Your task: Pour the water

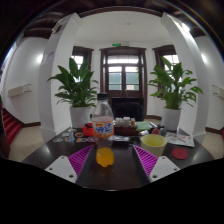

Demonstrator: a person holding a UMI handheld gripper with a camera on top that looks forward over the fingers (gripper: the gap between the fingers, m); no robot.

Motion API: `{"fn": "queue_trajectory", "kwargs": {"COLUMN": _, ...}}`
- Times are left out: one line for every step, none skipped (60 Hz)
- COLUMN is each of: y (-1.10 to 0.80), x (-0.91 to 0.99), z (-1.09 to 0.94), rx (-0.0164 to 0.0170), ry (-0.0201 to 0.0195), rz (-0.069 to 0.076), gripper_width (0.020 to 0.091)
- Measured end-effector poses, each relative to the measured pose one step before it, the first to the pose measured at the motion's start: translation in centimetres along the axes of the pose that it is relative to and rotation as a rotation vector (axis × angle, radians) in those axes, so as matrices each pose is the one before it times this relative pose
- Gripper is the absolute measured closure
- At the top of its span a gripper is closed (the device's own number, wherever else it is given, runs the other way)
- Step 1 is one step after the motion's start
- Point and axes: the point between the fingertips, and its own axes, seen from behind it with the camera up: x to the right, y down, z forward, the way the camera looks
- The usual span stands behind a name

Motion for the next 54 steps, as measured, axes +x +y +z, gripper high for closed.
{"fn": "queue_trajectory", "kwargs": {"y": -0.117, "x": 2.22, "z": -1.443, "rx": -0.00419, "ry": -0.01288, "rz": -0.0044, "gripper_width": 0.0326}}
{"fn": "queue_trajectory", "kwargs": {"y": -0.008, "x": -0.095, "z": 0.091, "rx": -0.00129, "ry": -0.00711, "rz": -0.0002, "gripper_width": 0.0323}}
{"fn": "queue_trajectory", "kwargs": {"y": -0.017, "x": -0.063, "z": 0.159, "rx": -0.00019, "ry": -0.0067, "rz": 0.0005, "gripper_width": 0.0321}}
{"fn": "queue_trajectory", "kwargs": {"y": -0.025, "x": -0.012, "z": 0.161, "rx": 0.00042, "ry": -0.00525, "rz": 0.0016, "gripper_width": 0.0322}}
{"fn": "queue_trajectory", "kwargs": {"y": 0.073, "x": 0.008, "z": 0.348, "rx": 0.00081, "ry": -0.0046, "rz": 0.0024, "gripper_width": 0.0323}}
{"fn": "queue_trajectory", "kwargs": {"y": -0.019, "x": -0.044, "z": 0.433, "rx": 0.00163, "ry": -0.0059, "rz": 0.0041, "gripper_width": 0.0322}}
{"fn": "queue_trajectory", "kwargs": {"y": 0.075, "x": -0.148, "z": 0.577, "rx": 0.0006, "ry": -0.00783, "rz": 0.0047, "gripper_width": 0.0321}}
{"fn": "queue_trajectory", "kwargs": {"y": 0.042, "x": -0.198, "z": 0.558, "rx": 0.00136, "ry": -0.00816, "rz": 0.0051, "gripper_width": 0.0321}}
{"fn": "queue_trajectory", "kwargs": {"y": 0.051, "x": -0.174, "z": 0.617, "rx": 0.00285, "ry": -0.00771, "rz": 0.0042, "gripper_width": 0.0322}}
{"fn": "queue_trajectory", "kwargs": {"y": -0.022, "x": -0.12, "z": 0.569, "rx": 0.00367, "ry": -0.0064, "rz": 0.0028, "gripper_width": 0.032}}
{"fn": "queue_trajectory", "kwargs": {"y": -0.057, "x": -0.179, "z": 0.569, "rx": 0.00435, "ry": -0.00542, "rz": 0.0004, "gripper_width": 0.032}}
{"fn": "queue_trajectory", "kwargs": {"y": -0.004, "x": -0.26, "z": 0.573, "rx": 0.0025, "ry": -0.00385, "rz": -0.0002, "gripper_width": 0.0322}}
{"fn": "queue_trajectory", "kwargs": {"y": -1.048, "x": 0.719, "z": -2.044, "rx": -0.00451, "ry": 0.00171, "rz": -0.0011, "gripper_width": 0.0321}}
{"fn": "queue_trajectory", "kwargs": {"y": 0.212, "x": -0.206, "z": 0.893, "rx": -0.00268, "ry": -0.00182, "rz": 0.0003, "gripper_width": 0.0322}}
{"fn": "queue_trajectory", "kwargs": {"y": 0.662, "x": -0.627, "z": 1.877, "rx": 0.00017, "ry": 0.0013, "rz": 0.0012, "gripper_width": 0.0323}}
{"fn": "queue_trajectory", "kwargs": {"y": 0.213, "x": -0.434, "z": 1.123, "rx": 0.00045, "ry": 0.00111, "rz": -0.0015, "gripper_width": 0.0322}}
{"fn": "queue_trajectory", "kwargs": {"y": 0.041, "x": -0.026, "z": 0.532, "rx": -0.00044, "ry": 0.00145, "rz": -0.003, "gripper_width": 0.0324}}
{"fn": "queue_trajectory", "kwargs": {"y": -0.011, "x": 0.048, "z": 0.428, "rx": 0.00025, "ry": 0.00179, "rz": -0.0033, "gripper_width": 0.0324}}
{"fn": "queue_trajectory", "kwargs": {"y": -0.064, "x": 0.052, "z": 0.393, "rx": 0.00238, "ry": 0.00232, "rz": -0.0027, "gripper_width": 0.0324}}
{"fn": "queue_trajectory", "kwargs": {"y": -0.084, "x": 0.087, "z": 0.402, "rx": 0.00386, "ry": 0.00331, "rz": -0.0022, "gripper_width": 0.0323}}
{"fn": "queue_trajectory", "kwargs": {"y": -0.135, "x": 0.084, "z": 0.316, "rx": 0.00446, "ry": 0.00379, "rz": -0.0017, "gripper_width": 0.0322}}
{"fn": "queue_trajectory", "kwargs": {"y": -0.158, "x": 0.138, "z": 0.3, "rx": 0.00443, "ry": 0.00416, "rz": -0.0003, "gripper_width": 0.0324}}
{"fn": "queue_trajectory", "kwargs": {"y": -0.081, "x": 0.135, "z": 0.263, "rx": 0.00351, "ry": 0.00347, "rz": 0.0005, "gripper_width": 0.0326}}
{"fn": "queue_trajectory", "kwargs": {"y": -0.082, "x": 0.093, "z": 0.225, "rx": 0.00277, "ry": 0.00229, "rz": 0.0008, "gripper_width": 0.0326}}
{"fn": "queue_trajectory", "kwargs": {"y": -0.086, "x": 0.067, "z": 0.162, "rx": 0.003, "ry": 0.00171, "rz": 0.0006, "gripper_width": 0.033}}
{"fn": "queue_trajectory", "kwargs": {"y": -0.106, "x": 0.095, "z": 0.16, "rx": 0.00308, "ry": 0.00175, "rz": 0.001, "gripper_width": 0.0333}}
{"fn": "queue_trajectory", "kwargs": {"y": -0.07, "x": 0.153, "z": 0.189, "rx": 0.00358, "ry": 0.00258, "rz": 0.0015, "gripper_width": 0.0336}}
{"fn": "queue_trajectory", "kwargs": {"y": -0.103, "x": 0.104, "z": 0.159, "rx": 0.00359, "ry": 0.00243, "rz": 0.0021, "gripper_width": 0.0337}}
{"fn": "queue_trajectory", "kwargs": {"y": -0.087, "x": 0.107, "z": 0.101, "rx": 0.00337, "ry": 0.00317, "rz": 0.0027, "gripper_width": 0.0349}}
{"fn": "queue_trajectory", "kwargs": {"y": -0.06, "x": 0.087, "z": 0.113, "rx": 0.00309, "ry": 0.00351, "rz": 0.004, "gripper_width": 0.0357}}
{"fn": "queue_trajectory", "kwargs": {"y": -0.09, "x": 0.113, "z": 0.077, "rx": 0.00399, "ry": 0.00287, "rz": 0.0045, "gripper_width": 0.0372}}
{"fn": "queue_trajectory", "kwargs": {"y": -0.128, "x": 0.086, "z": 0.138, "rx": 0.00621, "ry": 0.0034, "rz": 0.0051, "gripper_width": 0.0407}}
{"fn": "queue_trajectory", "kwargs": {"y": -0.186, "x": 0.122, "z": 0.082, "rx": 0.00837, "ry": 0.00426, "rz": 0.0046, "gripper_width": 0.0421}}
{"fn": "queue_trajectory", "kwargs": {"y": -0.218, "x": 0.056, "z": 0.062, "rx": 0.01105, "ry": 0.00083, "rz": 0.0031, "gripper_width": 0.0487}}
{"fn": "queue_trajectory", "kwargs": {"y": -0.212, "x": -0.1, "z": 0.047, "rx": 0.01061, "ry": -0.00471, "rz": 0.0019, "gripper_width": 0.0529}}
{"fn": "queue_trajectory", "kwargs": {"y": -0.203, "x": 0.045, "z": 0.024, "rx": 0.01017, "ry": 0.00155, "rz": -0.0005, "gripper_width": 0.0571}}
{"fn": "queue_trajectory", "kwargs": {"y": 0.076, "x": -0.039, "z": 0.035, "rx": -0.00132, "ry": -0.00214, "rz": -0.0036, "gripper_width": 0.0572}}
{"fn": "queue_trajectory", "kwargs": {"y": 0.07, "x": -0.069, "z": 0.035, "rx": -0.00004, "ry": -0.00394, "rz": -0.0048, "gripper_width": 0.0572}}
{"fn": "queue_trajectory", "kwargs": {"y": 0.038, "x": -0.08, "z": -0.008, "rx": 0.00001, "ry": -0.00364, "rz": -0.0028, "gripper_width": 0.0592}}
{"fn": "queue_trajectory", "kwargs": {"y": 0.032, "x": -0.054, "z": -0.038, "rx": -0.00141, "ry": -0.00273, "rz": -0.0011, "gripper_width": 0.0612}}
{"fn": "queue_trajectory", "kwargs": {"y": 0.048, "x": -0.045, "z": -0.016, "rx": -0.0019, "ry": -0.00182, "rz": -0.0003, "gripper_width": 0.062}}
{"fn": "queue_trajectory", "kwargs": {"y": 0.001, "x": 0.016, "z": 0.003, "rx": 0.00001, "ry": 0.00087, "rz": -0.001, "gripper_width": 0.0646}}
{"fn": "queue_trajectory", "kwargs": {"y": 0.045, "x": 0.079, "z": 0.001, "rx": -0.00083, "ry": 0.00284, "rz": -0.0012, "gripper_width": 0.0656}}
{"fn": "queue_trajectory", "kwargs": {"y": -0.003, "x": 0.005, "z": 0.016, "rx": 0.00007, "ry": 0.00115, "rz": 0.0021, "gripper_width": 0.0675}}
{"fn": "queue_trajectory", "kwargs": {"y": -0.005, "x": -0.018, "z": 0.02, "rx": 0.00087, "ry": -0.00123, "rz": 0.0015, "gripper_width": 0.069}}
{"fn": "queue_trajectory", "kwargs": {"y": 0.029, "x": -0.047, "z": 0.041, "rx": 0.00042, "ry": -0.00186, "rz": -0.0012, "gripper_width": 0.0697}}
{"fn": "queue_trajectory", "kwargs": {"y": -0.041, "x": -0.022, "z": -0.009, "rx": 0.00103, "ry": -0.00035, "rz": -0.0016, "gripper_width": 0.0716}}
{"fn": "queue_trajectory", "kwargs": {"y": -0.009, "x": -0.016, "z": 0.02, "rx": 0.0014, "ry": -0.00016, "rz": -0.0003, "gripper_width": 0.0728}}
{"fn": "queue_trajectory", "kwargs": {"y": -0.005, "x": 0.04, "z": 0.032, "rx": 0.00027, "ry": 0.00124, "rz": 0.0016, "gripper_width": 0.0726}}
{"fn": "queue_trajectory", "kwargs": {"y": -0.018, "x": 0.076, "z": 0.024, "rx": -0.00005, "ry": 0.00212, "rz": 0.0037, "gripper_width": 0.0727}}
{"fn": "queue_trajectory", "kwargs": {"y": -0.017, "x": 0.027, "z": 0.027, "rx": -0.00095, "ry": 0.00244, "rz": 0.0038, "gripper_width": 0.0726}}
{"fn": "queue_trajectory", "kwargs": {"y": -0.037, "x": 0.055, "z": -0.001, "rx": -0.00096, "ry": 0.00184, "rz": 0.0021, "gripper_width": 0.0728}}
{"fn": "queue_trajectory", "kwargs": {"y": 0.001, "x": 0.051, "z": -0.002, "rx": -0.00093, "ry": 0.00163, "rz": -0.0001, "gripper_width": 0.0725}}
{"fn": "queue_trajectory", "kwargs": {"y": 0.007, "x": 0.042, "z": -0.003, "rx": -0.00054, "ry": 0.00035, "rz": 0.0006, "gripper_width": 0.0728}}
